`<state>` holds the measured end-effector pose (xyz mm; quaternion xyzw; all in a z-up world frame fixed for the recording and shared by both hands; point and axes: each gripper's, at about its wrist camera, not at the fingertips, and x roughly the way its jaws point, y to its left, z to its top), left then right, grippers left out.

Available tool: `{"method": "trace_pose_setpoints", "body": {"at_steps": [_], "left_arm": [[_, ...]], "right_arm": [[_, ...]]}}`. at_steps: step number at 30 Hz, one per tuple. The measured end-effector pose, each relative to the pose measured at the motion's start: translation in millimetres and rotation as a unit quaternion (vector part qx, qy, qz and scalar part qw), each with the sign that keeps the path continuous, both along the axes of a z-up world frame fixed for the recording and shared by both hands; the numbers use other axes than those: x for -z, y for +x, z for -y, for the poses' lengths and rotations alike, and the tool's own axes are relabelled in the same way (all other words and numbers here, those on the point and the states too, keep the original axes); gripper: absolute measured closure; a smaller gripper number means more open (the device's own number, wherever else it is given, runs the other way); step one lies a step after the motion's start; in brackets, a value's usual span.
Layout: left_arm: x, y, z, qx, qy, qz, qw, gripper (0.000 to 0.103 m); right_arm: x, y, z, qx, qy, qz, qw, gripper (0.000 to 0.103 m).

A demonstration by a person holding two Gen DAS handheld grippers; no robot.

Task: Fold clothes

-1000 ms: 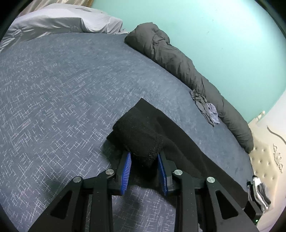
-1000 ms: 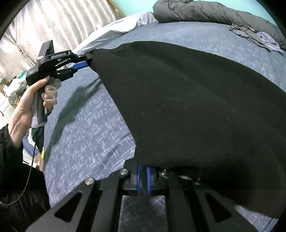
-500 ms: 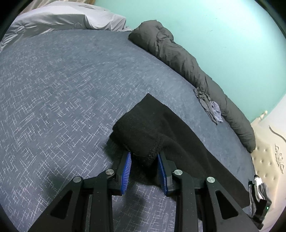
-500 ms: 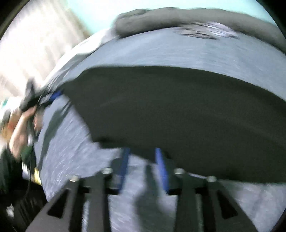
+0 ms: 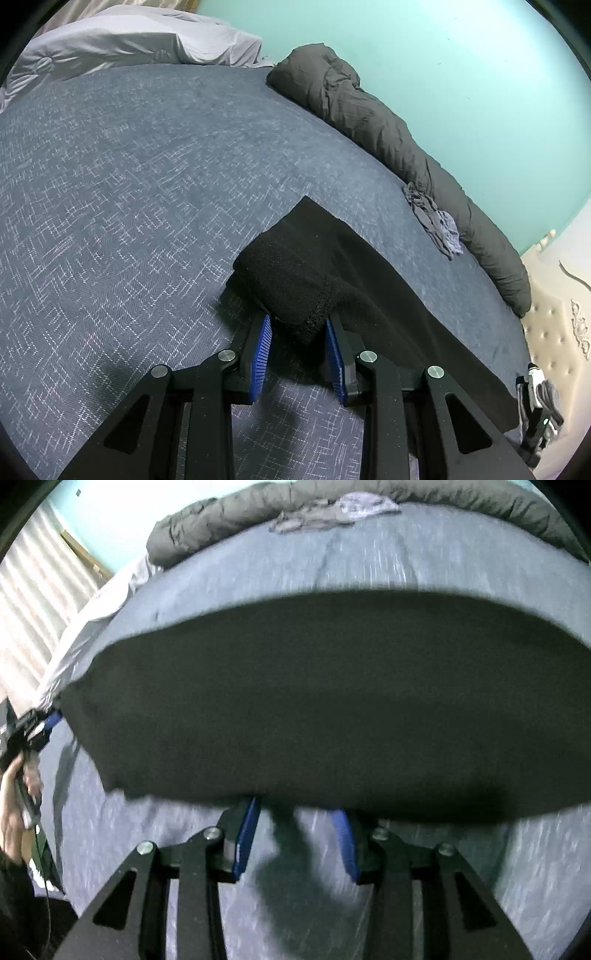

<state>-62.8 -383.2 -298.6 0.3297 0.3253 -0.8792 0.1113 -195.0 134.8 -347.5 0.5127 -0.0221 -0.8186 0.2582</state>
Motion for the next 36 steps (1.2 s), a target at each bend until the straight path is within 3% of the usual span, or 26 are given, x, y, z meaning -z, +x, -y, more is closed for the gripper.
{"method": "trace_pose_setpoints", "body": {"at_steps": [7,14,17,21,28,36], "left_arm": [[-1.4,-0.9,-1.6,0.000,-0.004,-0.002,1.0000,0.072],[-1.6,-2.1,-3.2,0.002,-0.009,-0.001,1.0000,0.072],[-2.1,-2.7,-4.2,0.002,-0.011,-0.001,0.9999,0.072],[-1.4,-3.2,-4.8,0.003,-0.012,0.001,0.9999,0.072],[-1.7,-5.0,-4.0,0.001,-0.011,0.002,0.9999,0.072],[-0.6,-3.1,-2.8,0.002,-0.007,0.001,1.0000,0.072]], "right_arm": [[-26.5,-37.4,2.8,0.016,-0.008,-0.042,0.999,0.064],[-26.0,-68.8,-22.2,0.093,-0.081,-0.023,0.992,0.064],[-27.5,-76.7,-29.4,0.120,-0.085,-0.027,0.989,0.064],[-19.1,-86.1,-31.2,0.112,-0.073,0.003,0.991,0.062],[-30.1,-58.3,-47.3,0.123,-0.113,0.014,0.986,0.062],[-11.2,-12.0,-62.2,0.146,-0.118,0.038,0.982,0.061]]}}
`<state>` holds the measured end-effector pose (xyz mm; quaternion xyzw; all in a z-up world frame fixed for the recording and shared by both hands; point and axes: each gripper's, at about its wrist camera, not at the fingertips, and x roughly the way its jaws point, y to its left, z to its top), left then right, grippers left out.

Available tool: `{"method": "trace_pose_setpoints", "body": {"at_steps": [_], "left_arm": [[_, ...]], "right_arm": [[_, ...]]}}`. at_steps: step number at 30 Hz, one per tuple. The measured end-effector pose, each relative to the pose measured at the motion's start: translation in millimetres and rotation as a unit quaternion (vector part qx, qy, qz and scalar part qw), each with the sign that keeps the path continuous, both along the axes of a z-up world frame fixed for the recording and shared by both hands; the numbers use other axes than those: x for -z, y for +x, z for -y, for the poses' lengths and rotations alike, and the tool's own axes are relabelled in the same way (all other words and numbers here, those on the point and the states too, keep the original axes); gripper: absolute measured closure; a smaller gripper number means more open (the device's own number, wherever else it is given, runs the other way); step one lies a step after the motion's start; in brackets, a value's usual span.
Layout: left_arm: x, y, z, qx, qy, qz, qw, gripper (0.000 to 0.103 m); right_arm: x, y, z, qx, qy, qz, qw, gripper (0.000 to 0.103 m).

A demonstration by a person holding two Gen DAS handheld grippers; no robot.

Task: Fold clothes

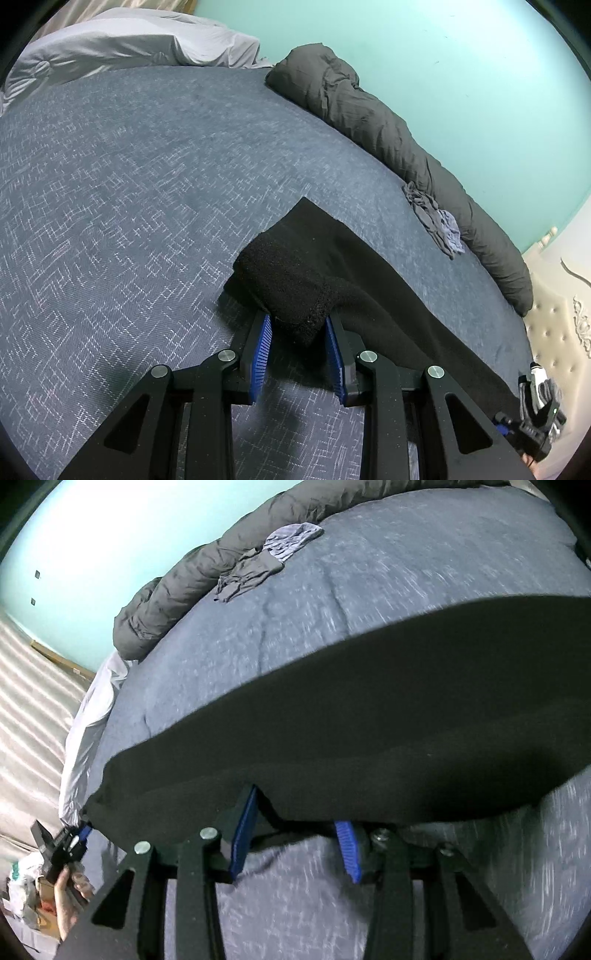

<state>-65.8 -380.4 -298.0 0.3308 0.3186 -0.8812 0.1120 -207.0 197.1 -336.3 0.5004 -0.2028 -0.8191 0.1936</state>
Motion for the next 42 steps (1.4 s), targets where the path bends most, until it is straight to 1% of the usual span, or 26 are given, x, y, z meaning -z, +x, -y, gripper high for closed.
{"method": "trace_pose_setpoints", "body": {"at_steps": [5,8,9,10,11,12,16,17,19,20,21,22,24,28,32,33,35,38,40,41,42], "left_arm": [[0.6,0.3,0.2,-0.001,0.003,0.000,1.0000,0.072],[0.5,0.4,0.4,-0.001,0.004,-0.001,1.0000,0.072],[0.4,0.3,0.9,0.000,0.005,0.000,1.0000,0.072],[0.6,0.3,1.4,0.000,0.006,0.000,1.0000,0.072],[1.0,0.4,1.8,0.000,0.007,0.000,1.0000,0.072],[1.4,0.5,2.0,-0.001,0.009,0.000,1.0000,0.072],[1.0,0.6,2.1,0.000,0.009,-0.002,1.0000,0.072],[1.1,0.6,2.0,0.000,0.008,-0.002,1.0000,0.072],[1.9,1.3,2.5,0.001,0.009,-0.002,1.0000,0.072],[2.4,1.7,3.0,0.001,0.010,-0.002,0.9999,0.072],[2.7,1.9,3.5,0.001,0.011,-0.002,0.9999,0.072],[2.9,1.9,3.8,0.002,0.011,-0.002,0.9999,0.072],[3.4,2.1,4.4,0.001,0.011,-0.002,0.9999,0.072],[4.3,3.3,6.0,-0.004,0.018,-0.004,0.9998,0.072],[7.6,10.6,9.2,-0.013,0.035,-0.002,0.9993,0.072],[8.2,13.2,10.1,-0.015,0.039,0.000,0.9991,0.072],[7.0,21.3,12.1,-0.029,0.039,0.002,0.9988,0.070],[1.1,37.1,19.0,-0.062,0.032,-0.003,0.9976,0.070],[0.5,43.1,26.4,-0.072,0.049,-0.019,0.9960,0.069],[2.3,43.7,29.3,-0.075,0.061,-0.022,0.9951,0.066],[5.0,42.0,29.4,-0.075,0.070,-0.020,0.9946,0.062]], "right_arm": [[13.5,25.5,-14.7,0.025,-0.007,0.028,0.999,0.061],[27.8,32.6,-15.2,0.026,-0.015,0.048,0.998,0.061],[31.1,33.0,-14.2,0.026,-0.015,0.050,0.998,0.059],[31.8,32.1,-14.7,0.033,-0.026,0.044,0.998,0.050],[30.9,30.0,-15.5,0.040,-0.044,0.035,0.998,0.045],[29.8,26.8,-14.8,0.045,-0.050,0.029,0.997,0.040],[26.4,13.5,-11.8,0.060,-0.058,0.006,0.996,0.040],[26.4,10.9,-11.6,0.062,-0.058,0.004,0.996,0.041],[28.1,8.1,-12.1,0.067,-0.061,0.005,0.996,0.066],[29.1,8.3,-14.5,0.071,-0.069,0.005,0.995,0.069],[29.4,11.1,-17.1,0.075,-0.080,0.002,0.994,0.081],[28.1,13.8,-17.7,0.078,-0.083,-0.004,0.993,0.089],[22.8,18.5,-18.7,0.075,-0.083,-0.017,0.994,0.093],[18.2,33.1,-25.7,0.067,-0.087,-0.021,0.994,0.096],[27.0,38.6,-26.8,0.058,-0.071,0.003,0.996,0.096],[27.8,38.7,-27.3,0.059,-0.069,0.012,0.996,0.094],[24.2,42.5,-31.8,0.067,-0.040,0.024,0.997,0.092],[9.1,52.7,-36.2,0.059,-0.010,0.006,0.998,0.090],[-4.3,57.0,-33.9,0.048,-0.002,-0.016,0.999,0.090],[-8.9,58.4,-32.4,0.043,-0.002,-0.023,0.999,0.089],[-12.2,58.0,-28.7,0.038,-0.004,-0.026,0.999,0.086]]}}
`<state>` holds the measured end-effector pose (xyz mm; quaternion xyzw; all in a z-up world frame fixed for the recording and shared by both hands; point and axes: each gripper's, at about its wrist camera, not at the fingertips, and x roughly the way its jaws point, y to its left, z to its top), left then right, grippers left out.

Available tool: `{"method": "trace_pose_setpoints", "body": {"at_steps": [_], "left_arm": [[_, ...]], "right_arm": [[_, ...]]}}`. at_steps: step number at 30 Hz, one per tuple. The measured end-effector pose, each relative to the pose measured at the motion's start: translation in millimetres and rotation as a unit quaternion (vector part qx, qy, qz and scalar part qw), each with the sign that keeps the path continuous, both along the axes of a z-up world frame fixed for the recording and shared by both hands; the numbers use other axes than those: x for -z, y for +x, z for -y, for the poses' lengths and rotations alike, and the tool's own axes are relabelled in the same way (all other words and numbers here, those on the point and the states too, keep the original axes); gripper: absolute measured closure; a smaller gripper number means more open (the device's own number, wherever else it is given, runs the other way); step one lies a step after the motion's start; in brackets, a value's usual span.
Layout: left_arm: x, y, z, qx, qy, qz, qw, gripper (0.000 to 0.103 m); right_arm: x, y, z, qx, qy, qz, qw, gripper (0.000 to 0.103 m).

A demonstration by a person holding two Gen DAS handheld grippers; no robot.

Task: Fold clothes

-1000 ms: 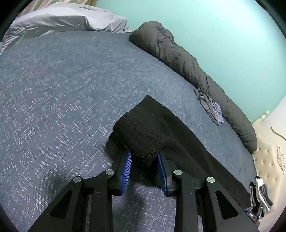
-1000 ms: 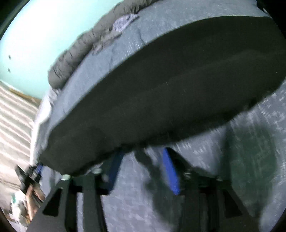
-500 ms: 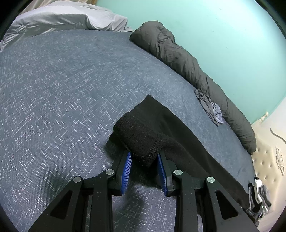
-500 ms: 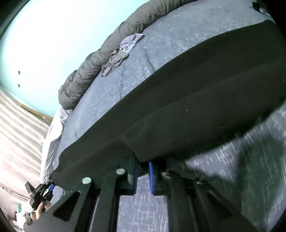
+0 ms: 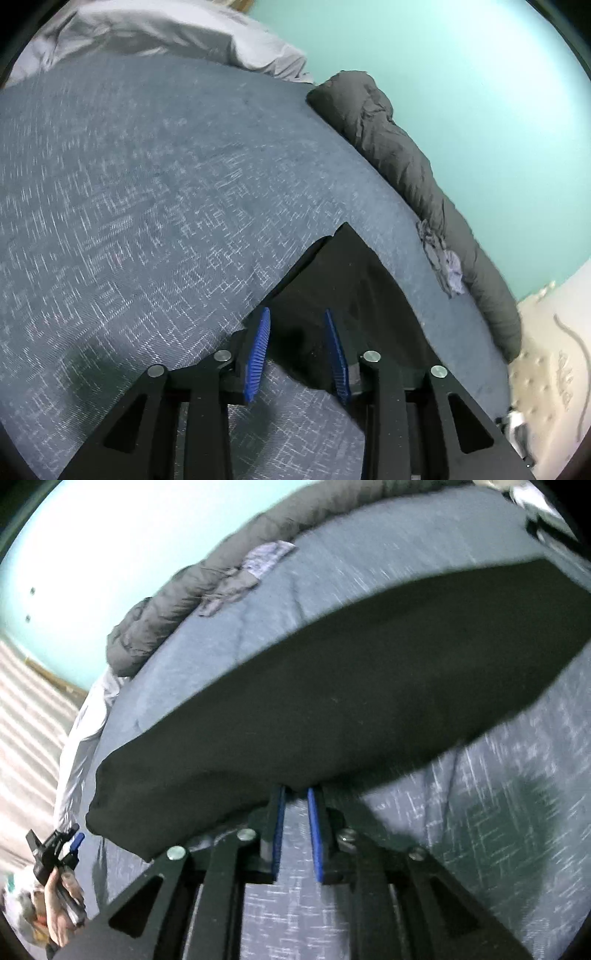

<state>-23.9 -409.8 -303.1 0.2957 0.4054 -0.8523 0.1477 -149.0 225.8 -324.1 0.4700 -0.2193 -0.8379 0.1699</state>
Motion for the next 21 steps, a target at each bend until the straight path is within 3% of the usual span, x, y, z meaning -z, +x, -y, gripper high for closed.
{"method": "trace_pose_setpoints", "body": {"at_steps": [1,3,5,7,12,15,16,21], "left_arm": [[3.9,-3.5,-0.9,0.003,0.012,0.002,0.9999,0.054],[11.8,-10.5,-2.8,0.008,0.036,0.007,0.9993,0.053],[19.3,-18.2,-5.2,0.015,0.060,0.010,0.9981,0.050],[22.5,-25.1,-9.3,0.020,0.059,0.012,0.9980,0.044],[38.3,-30.3,2.2,0.001,0.085,0.007,0.9963,0.046],[40.1,-31.3,7.6,0.007,0.080,0.001,0.9968,0.071],[37.3,-29.2,8.7,0.006,0.067,0.003,0.9977,0.087],[34.8,-16.6,18.0,-0.007,0.064,-0.008,0.9979,0.091]], "right_arm": [[-3.1,-0.8,4.1,-0.006,-0.002,-0.003,1.000,0.081],[-6.9,-1.4,10.7,-0.015,-0.005,-0.007,1.000,0.076],[-5.6,-0.4,13.6,-0.017,-0.011,-0.005,1.000,0.075],[-1.7,0.5,14.6,-0.016,-0.020,0.002,1.000,0.075],[4.4,5.4,18.0,-0.019,-0.035,0.015,0.999,0.075],[6.5,7.5,21.7,-0.025,-0.034,0.019,0.999,0.075],[6.6,8.6,22.8,-0.027,-0.031,0.020,0.999,0.075],[-10.9,9.8,37.4,-0.045,-0.010,0.004,0.999,0.075]]}}
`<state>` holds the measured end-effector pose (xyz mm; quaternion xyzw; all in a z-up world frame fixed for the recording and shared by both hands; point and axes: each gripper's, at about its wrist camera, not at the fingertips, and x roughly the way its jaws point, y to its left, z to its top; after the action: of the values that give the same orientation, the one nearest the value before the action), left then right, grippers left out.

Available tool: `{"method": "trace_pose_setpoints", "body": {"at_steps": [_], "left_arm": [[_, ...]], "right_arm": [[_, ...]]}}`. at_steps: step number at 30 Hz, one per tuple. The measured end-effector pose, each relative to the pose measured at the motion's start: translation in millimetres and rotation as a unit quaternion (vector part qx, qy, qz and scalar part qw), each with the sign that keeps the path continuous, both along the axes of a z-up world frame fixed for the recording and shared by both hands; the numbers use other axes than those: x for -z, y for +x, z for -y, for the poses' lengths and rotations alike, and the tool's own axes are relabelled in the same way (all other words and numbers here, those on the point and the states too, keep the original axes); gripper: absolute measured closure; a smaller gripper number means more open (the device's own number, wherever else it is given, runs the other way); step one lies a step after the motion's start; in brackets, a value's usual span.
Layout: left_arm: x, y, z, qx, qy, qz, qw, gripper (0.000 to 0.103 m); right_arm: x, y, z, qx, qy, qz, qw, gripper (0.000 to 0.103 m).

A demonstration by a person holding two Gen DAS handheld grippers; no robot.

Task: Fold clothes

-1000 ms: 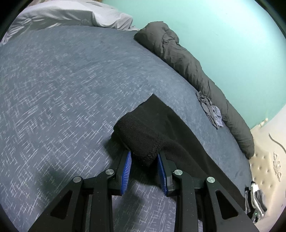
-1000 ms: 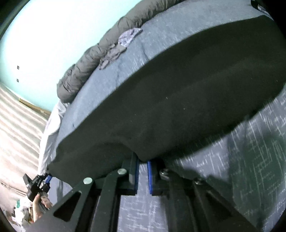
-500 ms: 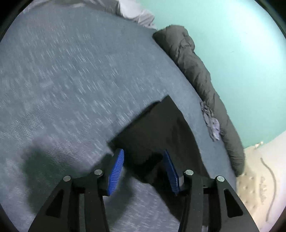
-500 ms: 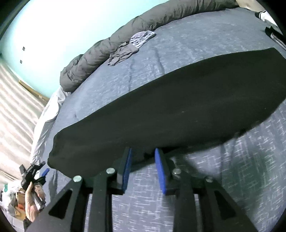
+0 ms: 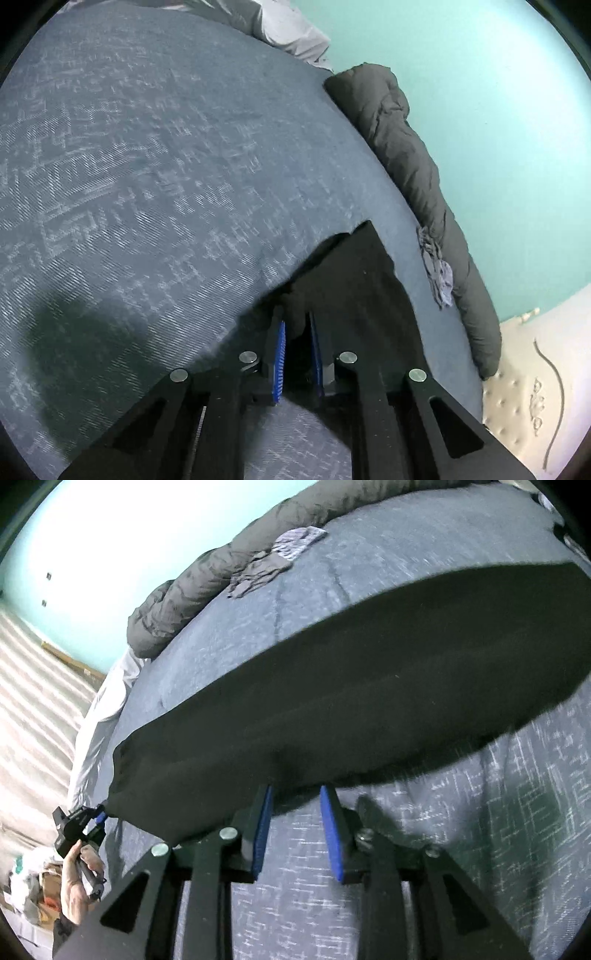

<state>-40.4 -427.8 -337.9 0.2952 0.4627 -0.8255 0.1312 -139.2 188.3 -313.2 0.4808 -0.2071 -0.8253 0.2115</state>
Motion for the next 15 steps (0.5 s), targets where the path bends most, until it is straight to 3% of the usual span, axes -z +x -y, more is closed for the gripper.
{"method": "trace_pose_setpoints", "body": {"at_steps": [3,8,12,15], "left_arm": [[-2.2,-1.5,-2.0,-0.004,-0.008,-0.001,1.0000,0.091],[-15.1,-1.4,-3.9,-0.003,-0.031,-0.015,0.9994,0.092],[-10.5,-2.3,-3.3,-0.005,-0.027,-0.009,0.9996,0.092],[-10.1,-2.1,-2.8,-0.001,-0.029,-0.006,0.9996,0.092]], "right_arm": [[-19.3,-0.6,24.9,-0.026,0.003,-0.022,0.999,0.075],[-35.2,-9.3,108.8,-0.108,-0.010,-0.036,0.993,0.075],[-18.3,-14.8,181.5,-0.164,0.011,-0.020,0.986,0.075],[6.0,-10.0,220.6,-0.175,0.066,-0.019,0.982,0.075]]}}
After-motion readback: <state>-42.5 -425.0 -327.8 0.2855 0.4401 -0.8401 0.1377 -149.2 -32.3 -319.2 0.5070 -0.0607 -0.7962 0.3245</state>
